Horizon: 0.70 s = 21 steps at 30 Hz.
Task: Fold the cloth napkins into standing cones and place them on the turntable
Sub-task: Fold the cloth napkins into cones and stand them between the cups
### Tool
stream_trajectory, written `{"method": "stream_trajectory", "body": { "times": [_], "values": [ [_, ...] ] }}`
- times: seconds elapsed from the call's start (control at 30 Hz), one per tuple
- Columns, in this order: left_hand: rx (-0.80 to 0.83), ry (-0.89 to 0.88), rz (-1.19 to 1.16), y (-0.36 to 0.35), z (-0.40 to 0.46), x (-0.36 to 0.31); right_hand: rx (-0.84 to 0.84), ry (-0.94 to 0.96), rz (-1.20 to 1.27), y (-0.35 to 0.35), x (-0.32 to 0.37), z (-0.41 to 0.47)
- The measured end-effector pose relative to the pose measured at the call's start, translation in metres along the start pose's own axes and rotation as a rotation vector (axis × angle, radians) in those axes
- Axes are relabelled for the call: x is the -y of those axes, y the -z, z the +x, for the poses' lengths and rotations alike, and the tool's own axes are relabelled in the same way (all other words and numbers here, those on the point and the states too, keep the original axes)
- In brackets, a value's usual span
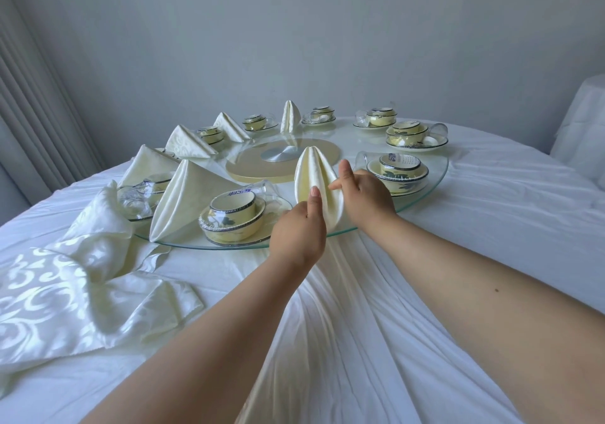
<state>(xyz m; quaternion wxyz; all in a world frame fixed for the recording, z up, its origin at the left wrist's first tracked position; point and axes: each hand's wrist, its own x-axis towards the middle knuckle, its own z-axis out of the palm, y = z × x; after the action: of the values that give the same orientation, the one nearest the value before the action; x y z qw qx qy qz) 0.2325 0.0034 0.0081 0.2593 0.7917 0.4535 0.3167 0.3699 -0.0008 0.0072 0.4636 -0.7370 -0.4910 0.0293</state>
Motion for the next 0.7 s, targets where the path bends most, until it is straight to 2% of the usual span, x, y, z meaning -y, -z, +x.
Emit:
{"method": "stream_trajectory", "body": {
  "times": [0.23,0.4,0.6,0.67,0.7],
  "values": [
    [-0.097,-0.03,0.032,0.03,-0.023,0.007,-0.06,0.093,0.009,0.01,0.026,-0.024],
    [-0.199,-0.057,0.121,0.074,-0.052,0.041,0.026,0.181,0.064,-0.008,0.049,-0.056],
    [-0.3,0.007,0.398,0.143,-0.088,0.123,0.339,0.103,0.234,-0.047,0.079,-0.094],
    [-0.273,0.032,0.535,0.166,-0.097,0.151,0.51,-0.004,0.33,-0.063,0.086,-0.105],
    [-0.204,0.017,0.616,0.176,-0.101,0.163,0.613,-0.062,0.349,-0.068,0.09,-0.11]
  ]
}}
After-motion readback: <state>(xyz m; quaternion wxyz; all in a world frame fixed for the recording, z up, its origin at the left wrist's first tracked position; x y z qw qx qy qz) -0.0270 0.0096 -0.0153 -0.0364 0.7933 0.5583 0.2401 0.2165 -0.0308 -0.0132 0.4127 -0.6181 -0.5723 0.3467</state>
